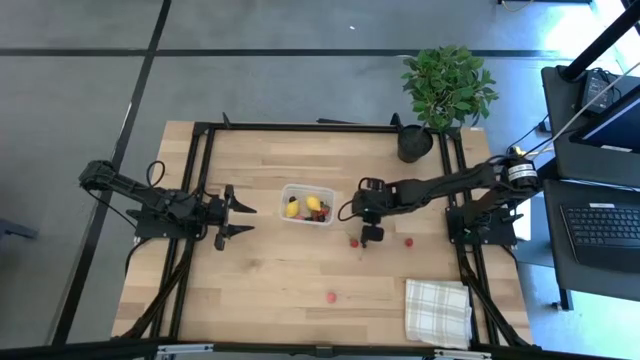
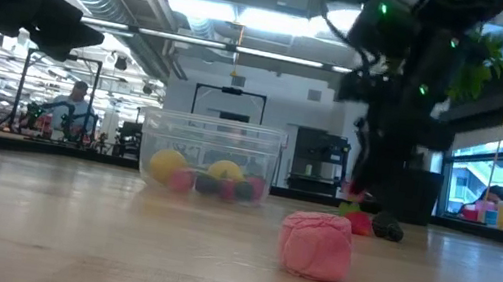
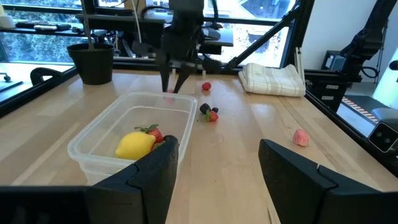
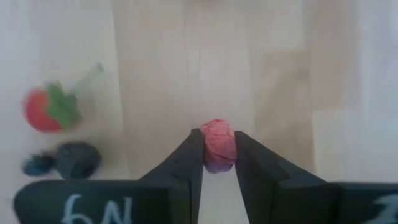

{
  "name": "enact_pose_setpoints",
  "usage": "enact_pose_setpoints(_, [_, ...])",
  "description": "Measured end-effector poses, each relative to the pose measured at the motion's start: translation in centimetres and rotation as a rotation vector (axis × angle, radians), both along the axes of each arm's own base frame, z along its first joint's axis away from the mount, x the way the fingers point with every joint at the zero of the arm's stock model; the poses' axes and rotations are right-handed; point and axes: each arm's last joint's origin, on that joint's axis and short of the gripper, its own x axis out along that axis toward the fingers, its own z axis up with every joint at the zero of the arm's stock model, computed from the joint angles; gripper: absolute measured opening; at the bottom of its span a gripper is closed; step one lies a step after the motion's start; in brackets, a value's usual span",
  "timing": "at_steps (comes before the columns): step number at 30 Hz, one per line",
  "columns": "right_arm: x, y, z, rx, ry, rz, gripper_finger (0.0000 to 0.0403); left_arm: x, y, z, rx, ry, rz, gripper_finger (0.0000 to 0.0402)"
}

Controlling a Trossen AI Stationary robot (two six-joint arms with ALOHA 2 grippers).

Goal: Pick and placing Produce into tupperware
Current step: Put the top apricot into the transparent bin

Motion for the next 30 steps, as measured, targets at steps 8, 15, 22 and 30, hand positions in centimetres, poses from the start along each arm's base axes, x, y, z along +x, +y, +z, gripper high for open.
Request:
enact_pose_setpoints(8, [2.7,0.0,5.1,-0.052,-0.154,0.093,0.0084,0.0,0.0,0.0,0.0,0.001,0.0,0.0218])
enact_pose_setpoints(15, [4.7,0.1,9.6,-0.125,-0.292,0.192,0.0084,0.0,0.0,0.0,0.0,0.0,0.0,0.0218])
enact_pose_setpoints(22, [5.7,0.1,12.0,-0.177,-0.401,0.25,0.0084,0.0,0.0,0.0,0.0,0.0,0.0,0.0218])
enact_pose_setpoints(30, [6.9,0.1,12.2,-0.192,-0.494,0.251,0.0084,0.0,0.0,0.0,0.0,0.0,0.0,0.0218])
